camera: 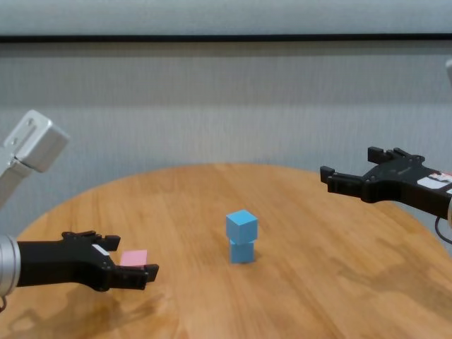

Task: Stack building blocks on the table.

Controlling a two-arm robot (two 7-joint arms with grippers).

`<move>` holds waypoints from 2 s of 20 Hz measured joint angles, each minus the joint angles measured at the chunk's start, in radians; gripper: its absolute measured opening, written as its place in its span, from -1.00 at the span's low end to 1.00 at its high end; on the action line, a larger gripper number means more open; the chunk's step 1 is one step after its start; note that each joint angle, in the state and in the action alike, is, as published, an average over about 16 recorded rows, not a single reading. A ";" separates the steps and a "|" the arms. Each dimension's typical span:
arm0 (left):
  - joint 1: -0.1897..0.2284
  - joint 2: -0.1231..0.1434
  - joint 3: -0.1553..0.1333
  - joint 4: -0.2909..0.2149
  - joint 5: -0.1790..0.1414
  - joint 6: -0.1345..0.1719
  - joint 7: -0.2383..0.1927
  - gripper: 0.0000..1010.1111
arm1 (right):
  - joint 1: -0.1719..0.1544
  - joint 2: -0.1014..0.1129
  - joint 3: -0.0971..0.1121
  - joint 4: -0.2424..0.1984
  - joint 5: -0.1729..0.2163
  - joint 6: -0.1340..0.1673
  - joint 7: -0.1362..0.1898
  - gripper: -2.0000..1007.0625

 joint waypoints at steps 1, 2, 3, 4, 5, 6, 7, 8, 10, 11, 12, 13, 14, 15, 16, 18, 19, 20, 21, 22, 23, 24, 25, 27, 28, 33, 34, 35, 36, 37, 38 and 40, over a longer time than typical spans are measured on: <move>-0.002 -0.003 0.000 0.004 0.001 0.000 0.003 0.99 | 0.000 0.000 0.000 0.000 0.000 0.000 0.000 0.99; -0.003 -0.006 -0.001 0.008 0.002 0.000 0.005 0.99 | 0.000 0.000 0.000 0.000 0.000 0.000 0.000 0.99; -0.005 -0.008 -0.002 0.012 0.004 0.001 0.008 0.99 | 0.000 0.000 0.000 0.000 0.000 0.000 0.000 0.99; -0.007 -0.011 -0.002 0.016 0.005 0.001 0.011 0.99 | 0.000 0.000 0.000 0.000 0.000 0.000 0.000 0.99; -0.008 -0.014 -0.003 0.019 0.005 0.002 0.014 0.99 | 0.000 0.000 0.000 0.000 0.000 0.000 0.000 0.99; -0.009 -0.016 -0.004 0.021 0.006 0.002 0.016 0.99 | 0.000 0.000 0.000 0.000 0.000 0.000 0.000 0.99; -0.010 -0.019 -0.005 0.024 0.007 0.003 0.019 0.99 | 0.000 0.000 0.000 0.000 0.000 0.000 0.000 0.99; -0.010 -0.021 -0.007 0.025 0.008 0.004 0.022 0.99 | 0.000 0.000 0.000 0.000 0.000 0.000 0.000 1.00; -0.011 -0.025 -0.009 0.027 0.010 0.007 0.027 0.99 | 0.000 0.000 0.000 0.000 0.000 0.000 0.000 1.00; -0.011 -0.027 -0.010 0.027 0.011 0.008 0.029 0.99 | 0.000 0.000 0.000 0.000 0.000 0.000 0.000 1.00; -0.010 -0.028 -0.011 0.027 0.013 0.011 0.031 0.99 | 0.000 0.000 0.000 0.000 0.000 0.000 0.000 1.00; -0.010 -0.029 -0.011 0.026 0.014 0.013 0.034 0.99 | 0.000 0.000 0.000 0.000 0.000 0.000 0.000 0.99; -0.009 -0.030 -0.012 0.024 0.016 0.016 0.036 0.99 | 0.000 0.000 0.000 0.000 0.000 0.000 0.000 0.99; -0.008 -0.032 -0.012 0.022 0.018 0.019 0.039 0.99 | 0.000 0.000 0.000 0.000 0.000 0.000 0.000 0.99; -0.007 -0.033 -0.012 0.020 0.021 0.022 0.042 0.99 | 0.000 0.000 0.000 0.000 0.000 0.000 0.000 0.99; -0.004 -0.035 -0.011 0.015 0.026 0.027 0.048 0.99 | 0.000 0.000 0.000 0.000 0.000 0.000 0.000 0.99; -0.003 -0.036 -0.010 0.013 0.029 0.030 0.050 0.99 | 0.000 0.000 0.000 0.000 0.000 0.000 0.000 1.00; -0.002 -0.037 -0.010 0.011 0.032 0.033 0.053 0.99 | 0.000 0.000 0.000 0.000 0.000 0.000 0.000 0.99; -0.001 -0.039 -0.009 0.008 0.035 0.035 0.056 0.99 | 0.000 0.000 0.000 0.000 0.000 0.000 0.000 0.99; 0.000 -0.040 -0.009 0.007 0.039 0.037 0.059 0.99 | 0.000 0.000 0.000 0.000 0.000 0.000 0.000 0.99; 0.001 -0.042 -0.008 0.005 0.042 0.039 0.062 0.99 | 0.000 0.000 0.000 0.000 0.000 0.000 0.000 0.99; 0.002 -0.044 -0.008 0.004 0.045 0.041 0.065 0.99 | 0.000 0.000 0.000 0.000 0.000 0.000 0.000 0.99; 0.002 -0.046 -0.008 0.003 0.049 0.043 0.068 0.99 | 0.000 0.000 0.000 0.000 0.000 0.000 0.000 0.99; 0.003 -0.049 -0.008 0.002 0.055 0.046 0.074 0.99 | 0.000 0.000 0.000 0.000 0.000 0.000 0.000 0.99; 0.004 -0.051 -0.008 0.002 0.058 0.046 0.077 0.99 | 0.000 0.000 0.000 0.000 0.000 0.000 0.000 0.99; 0.004 -0.062 -0.012 0.007 0.069 0.048 0.086 0.99 | 0.000 0.000 0.000 0.000 0.000 0.000 0.000 0.99; 0.004 -0.064 -0.013 0.009 0.071 0.049 0.087 0.99 | 0.000 0.000 0.000 0.000 0.000 0.000 0.000 1.00; 0.003 -0.065 -0.014 0.010 0.072 0.049 0.088 0.99 | 0.000 0.000 0.000 0.000 0.000 0.000 0.000 0.99; 0.003 -0.067 -0.016 0.012 0.073 0.050 0.089 0.99 | 0.000 0.000 0.000 0.000 0.000 0.000 0.000 1.00; 0.002 -0.069 -0.017 0.014 0.074 0.050 0.089 0.99 | 0.000 0.000 0.000 0.000 0.000 0.000 0.000 1.00; 0.002 -0.070 -0.018 0.016 0.074 0.051 0.089 0.99 | 0.000 0.000 0.000 0.000 0.000 0.000 0.000 1.00; 0.001 -0.073 -0.021 0.019 0.075 0.051 0.089 0.99 | 0.000 0.000 0.000 0.000 0.000 0.000 0.000 1.00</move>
